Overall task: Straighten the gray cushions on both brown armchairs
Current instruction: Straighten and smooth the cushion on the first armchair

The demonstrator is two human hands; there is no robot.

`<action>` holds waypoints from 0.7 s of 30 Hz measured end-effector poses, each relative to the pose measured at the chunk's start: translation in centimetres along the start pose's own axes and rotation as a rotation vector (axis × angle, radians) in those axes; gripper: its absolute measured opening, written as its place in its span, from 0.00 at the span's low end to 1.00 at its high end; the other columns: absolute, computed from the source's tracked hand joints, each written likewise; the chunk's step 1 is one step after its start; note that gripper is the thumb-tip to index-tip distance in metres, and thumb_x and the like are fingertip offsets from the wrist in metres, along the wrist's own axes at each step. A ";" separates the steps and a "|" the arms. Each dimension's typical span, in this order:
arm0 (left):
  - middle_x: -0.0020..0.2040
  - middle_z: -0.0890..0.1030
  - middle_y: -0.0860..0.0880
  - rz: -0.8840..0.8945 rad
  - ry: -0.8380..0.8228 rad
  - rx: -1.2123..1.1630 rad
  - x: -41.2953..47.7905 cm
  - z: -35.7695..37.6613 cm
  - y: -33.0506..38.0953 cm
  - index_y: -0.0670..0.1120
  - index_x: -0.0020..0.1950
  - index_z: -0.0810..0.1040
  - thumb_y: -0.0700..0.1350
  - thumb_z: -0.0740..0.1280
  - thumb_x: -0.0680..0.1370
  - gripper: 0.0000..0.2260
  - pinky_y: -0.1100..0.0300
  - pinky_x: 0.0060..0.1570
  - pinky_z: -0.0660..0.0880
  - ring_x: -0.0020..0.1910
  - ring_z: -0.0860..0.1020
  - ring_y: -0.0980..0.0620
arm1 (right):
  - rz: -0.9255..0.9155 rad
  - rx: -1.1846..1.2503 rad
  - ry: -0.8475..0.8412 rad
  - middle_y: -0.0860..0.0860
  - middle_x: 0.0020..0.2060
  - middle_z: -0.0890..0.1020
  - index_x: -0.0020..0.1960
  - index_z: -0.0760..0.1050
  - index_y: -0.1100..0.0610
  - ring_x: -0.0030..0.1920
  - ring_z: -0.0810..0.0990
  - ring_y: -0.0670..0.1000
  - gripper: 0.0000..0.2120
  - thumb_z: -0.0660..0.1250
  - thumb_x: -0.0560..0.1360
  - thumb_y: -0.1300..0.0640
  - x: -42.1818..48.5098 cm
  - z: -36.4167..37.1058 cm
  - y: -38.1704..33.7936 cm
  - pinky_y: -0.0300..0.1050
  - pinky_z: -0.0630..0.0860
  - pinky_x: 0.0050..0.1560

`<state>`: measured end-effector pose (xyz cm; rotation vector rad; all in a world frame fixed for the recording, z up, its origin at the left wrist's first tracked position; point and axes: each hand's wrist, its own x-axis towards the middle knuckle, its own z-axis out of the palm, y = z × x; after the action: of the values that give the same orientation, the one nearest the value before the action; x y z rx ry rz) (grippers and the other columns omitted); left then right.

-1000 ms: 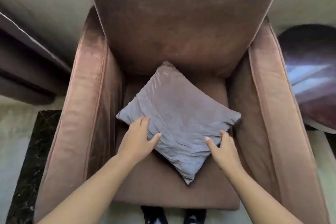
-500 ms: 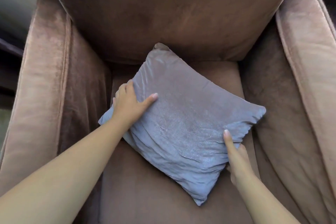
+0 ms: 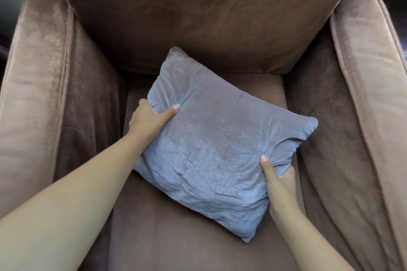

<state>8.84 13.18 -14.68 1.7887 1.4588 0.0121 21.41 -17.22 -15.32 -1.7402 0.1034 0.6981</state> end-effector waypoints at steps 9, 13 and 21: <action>0.52 0.74 0.62 -0.018 0.123 -0.420 -3.8 -2.6 -1.7 0.52 0.59 0.67 0.70 0.74 0.61 0.36 0.67 0.43 0.68 0.49 0.73 0.66 | -0.211 -0.162 -0.083 0.50 0.58 0.82 0.64 0.73 0.55 0.59 0.82 0.48 0.21 0.74 0.74 0.52 3.3 0.8 -7.9 0.56 0.78 0.63; 0.59 0.77 0.59 0.047 0.132 -0.555 -3.8 -3.8 -0.9 0.51 0.64 0.68 0.66 0.76 0.63 0.36 0.65 0.51 0.72 0.56 0.77 0.63 | -0.267 -0.147 -0.119 0.49 0.59 0.82 0.65 0.72 0.56 0.59 0.81 0.46 0.24 0.74 0.73 0.52 5.9 1.6 -11.5 0.52 0.77 0.63; 0.63 0.76 0.55 0.073 0.169 -0.625 -0.7 -2.6 -0.2 0.48 0.66 0.66 0.69 0.74 0.64 0.40 0.59 0.59 0.74 0.61 0.76 0.60 | -0.225 -0.031 -0.183 0.48 0.59 0.83 0.67 0.71 0.53 0.58 0.83 0.46 0.27 0.76 0.70 0.54 11.1 3.6 -13.1 0.51 0.78 0.62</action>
<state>7.24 14.03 -12.74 1.3413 1.3102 0.6042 34.54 -6.80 -10.08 -1.6770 -0.2271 0.6918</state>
